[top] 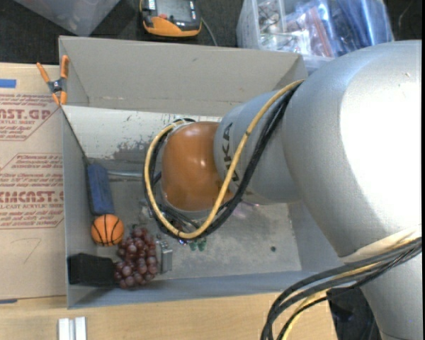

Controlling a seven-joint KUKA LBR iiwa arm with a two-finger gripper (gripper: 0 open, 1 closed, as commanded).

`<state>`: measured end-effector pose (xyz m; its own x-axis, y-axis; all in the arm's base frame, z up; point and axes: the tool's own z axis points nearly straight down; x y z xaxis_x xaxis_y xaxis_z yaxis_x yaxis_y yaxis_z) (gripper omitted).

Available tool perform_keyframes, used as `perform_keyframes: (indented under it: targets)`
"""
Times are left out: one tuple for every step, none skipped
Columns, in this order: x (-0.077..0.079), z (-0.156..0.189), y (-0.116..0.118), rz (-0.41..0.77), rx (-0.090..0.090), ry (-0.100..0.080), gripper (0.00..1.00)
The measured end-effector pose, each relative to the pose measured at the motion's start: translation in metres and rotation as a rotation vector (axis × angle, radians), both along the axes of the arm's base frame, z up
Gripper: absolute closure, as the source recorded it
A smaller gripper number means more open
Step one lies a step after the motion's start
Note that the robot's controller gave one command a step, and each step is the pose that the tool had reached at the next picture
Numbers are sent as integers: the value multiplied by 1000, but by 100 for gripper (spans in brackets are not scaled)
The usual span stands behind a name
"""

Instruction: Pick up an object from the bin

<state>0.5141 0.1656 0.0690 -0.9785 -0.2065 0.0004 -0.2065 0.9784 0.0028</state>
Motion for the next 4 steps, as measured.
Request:
perform_keyframes:
  targets:
    - [-21,41,-6,79,-2,-4,0]
    - [-28,29,64,-218,-22,12,0]
    - [-23,5,36,281,-10,-20,0]
    - [-24,2,54,-460,-34,17,100]
